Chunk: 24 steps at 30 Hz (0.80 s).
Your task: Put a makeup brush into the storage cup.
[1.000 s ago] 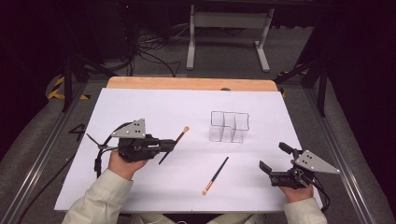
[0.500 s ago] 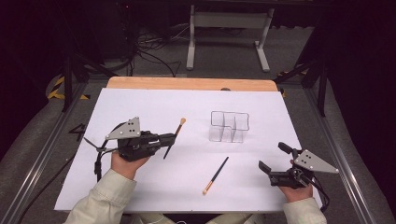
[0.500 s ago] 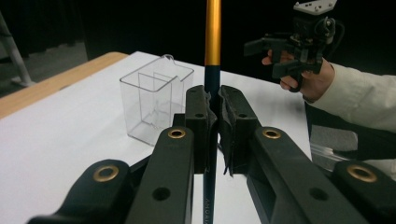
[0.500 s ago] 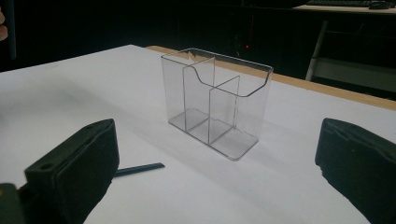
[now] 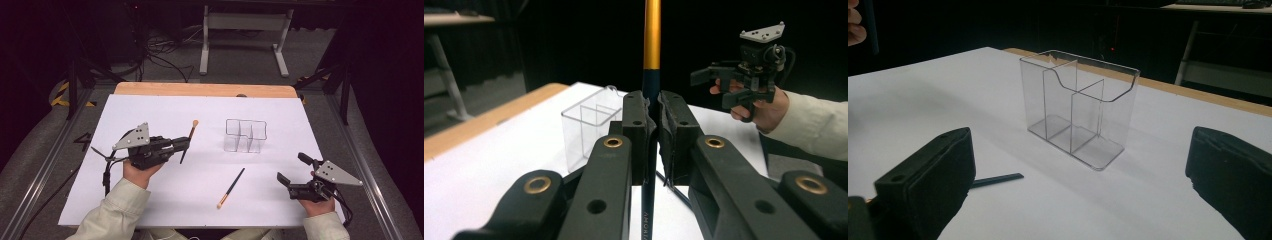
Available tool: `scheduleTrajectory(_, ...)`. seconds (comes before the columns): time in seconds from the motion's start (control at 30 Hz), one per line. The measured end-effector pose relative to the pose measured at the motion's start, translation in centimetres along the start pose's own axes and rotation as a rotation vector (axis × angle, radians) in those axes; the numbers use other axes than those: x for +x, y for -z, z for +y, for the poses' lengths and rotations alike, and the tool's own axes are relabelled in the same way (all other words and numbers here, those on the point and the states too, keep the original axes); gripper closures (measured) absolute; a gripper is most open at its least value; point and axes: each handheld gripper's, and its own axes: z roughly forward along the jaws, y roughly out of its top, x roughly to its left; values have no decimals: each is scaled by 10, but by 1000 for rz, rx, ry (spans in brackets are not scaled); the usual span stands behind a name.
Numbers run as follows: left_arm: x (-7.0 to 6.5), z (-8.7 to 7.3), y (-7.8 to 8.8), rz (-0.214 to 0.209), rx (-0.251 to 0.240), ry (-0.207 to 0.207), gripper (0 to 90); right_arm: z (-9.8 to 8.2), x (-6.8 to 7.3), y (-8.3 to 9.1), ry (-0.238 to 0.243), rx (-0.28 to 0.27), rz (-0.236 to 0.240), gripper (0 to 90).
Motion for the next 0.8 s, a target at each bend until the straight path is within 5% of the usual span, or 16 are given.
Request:
scheduleTrajectory(0.37,8,4,-19,-13,-30,28,824,-1,0,1,-1,-3,-8,2)
scheduleTrajectory(0.8,10,19,-57,-67,-27,0,824,-3,-2,6,-6,-10,-13,1)
